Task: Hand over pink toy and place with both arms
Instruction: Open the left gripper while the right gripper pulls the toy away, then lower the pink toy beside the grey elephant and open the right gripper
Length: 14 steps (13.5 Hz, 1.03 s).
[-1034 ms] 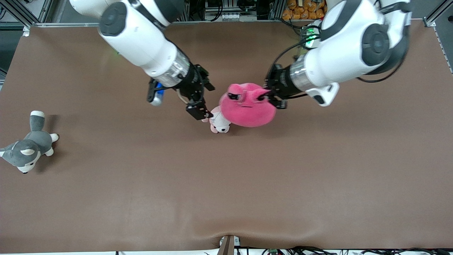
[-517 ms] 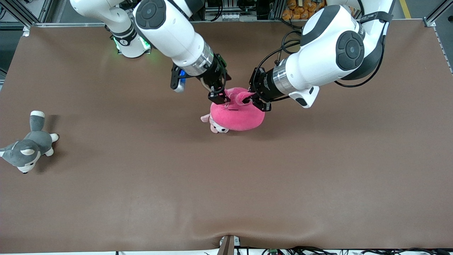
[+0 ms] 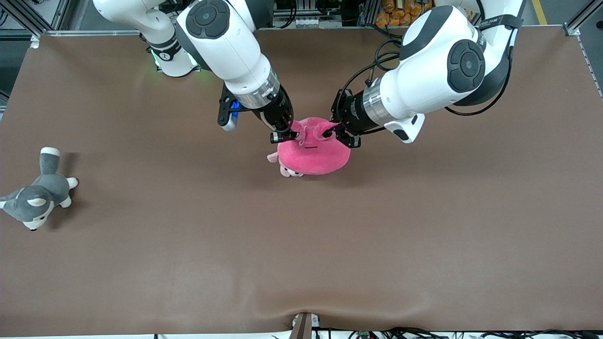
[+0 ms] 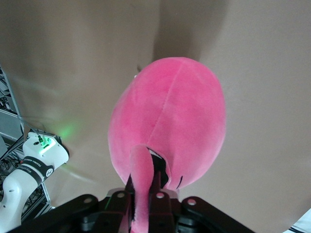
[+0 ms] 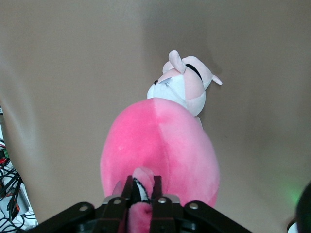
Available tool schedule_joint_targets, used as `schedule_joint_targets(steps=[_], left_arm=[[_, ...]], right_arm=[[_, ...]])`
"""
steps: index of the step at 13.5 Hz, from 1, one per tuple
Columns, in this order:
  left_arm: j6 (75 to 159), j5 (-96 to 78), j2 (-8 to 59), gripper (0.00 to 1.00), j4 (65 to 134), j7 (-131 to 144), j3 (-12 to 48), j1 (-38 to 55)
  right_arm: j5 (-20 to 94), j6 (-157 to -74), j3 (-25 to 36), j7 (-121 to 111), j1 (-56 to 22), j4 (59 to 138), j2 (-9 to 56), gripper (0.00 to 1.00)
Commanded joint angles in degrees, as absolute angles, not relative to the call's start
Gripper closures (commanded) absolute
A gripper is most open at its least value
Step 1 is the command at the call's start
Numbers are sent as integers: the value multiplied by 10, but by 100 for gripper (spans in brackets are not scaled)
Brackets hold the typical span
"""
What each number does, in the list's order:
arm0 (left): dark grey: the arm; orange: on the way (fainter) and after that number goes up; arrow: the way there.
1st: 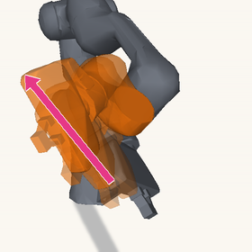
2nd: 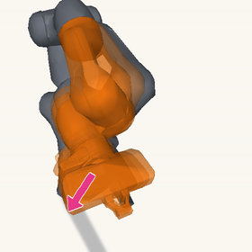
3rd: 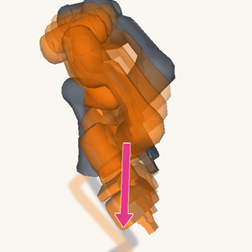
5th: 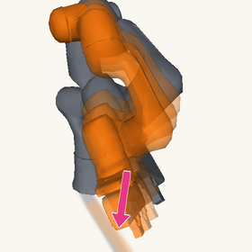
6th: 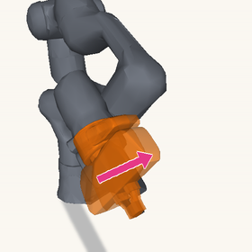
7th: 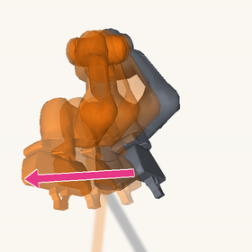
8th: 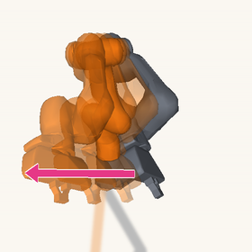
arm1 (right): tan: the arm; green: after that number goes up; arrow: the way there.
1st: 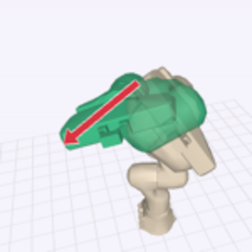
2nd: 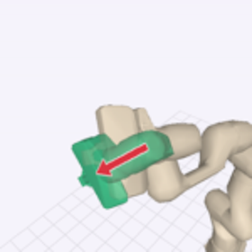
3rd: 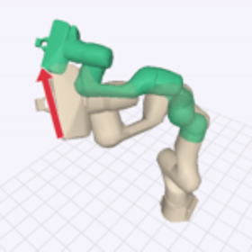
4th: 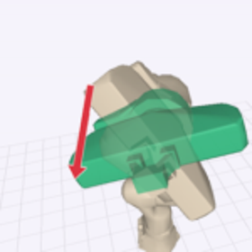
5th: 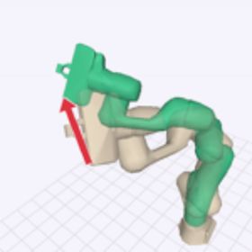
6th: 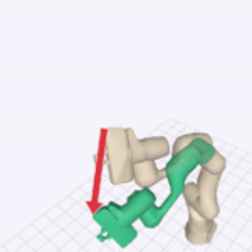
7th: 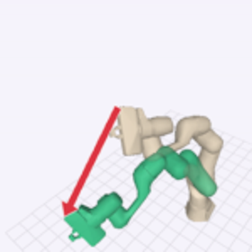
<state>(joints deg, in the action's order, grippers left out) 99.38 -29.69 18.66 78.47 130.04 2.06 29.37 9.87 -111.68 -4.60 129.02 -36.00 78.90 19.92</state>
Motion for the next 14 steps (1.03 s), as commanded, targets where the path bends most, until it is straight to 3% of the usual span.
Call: schedule_joint_targets(steps=[1, 2, 7, 9, 11, 14], left_arm=[[993, -308, 192, 62, 767, 1305, 16, 299], [993, -308, 193, 1, 767, 1309, 16, 299], [993, -305, 185, 0, 767, 1299, 10, 291], [991, -300, 175, 0, 767, 1294, 9, 271], [988, -281, 165, 0, 768, 1274, 7, 247], [985, -177, 148, 0, 768, 1188, 10, 243]], right_arm=[[91, -1110, -48, 1300, -352, 772, 205, 100], [90, -1108, -48, 1299, -352, 771, 204, 100], [93, -1093, -48, 1285, -305, 771, 196, 100], [88, -1010, -47, 1206, -283, 778, 184, 100], [93, -950, -48, 1120, -224, 781, 185, 100], [95, -938, -48, 997, -136, 794, 191, 100]])
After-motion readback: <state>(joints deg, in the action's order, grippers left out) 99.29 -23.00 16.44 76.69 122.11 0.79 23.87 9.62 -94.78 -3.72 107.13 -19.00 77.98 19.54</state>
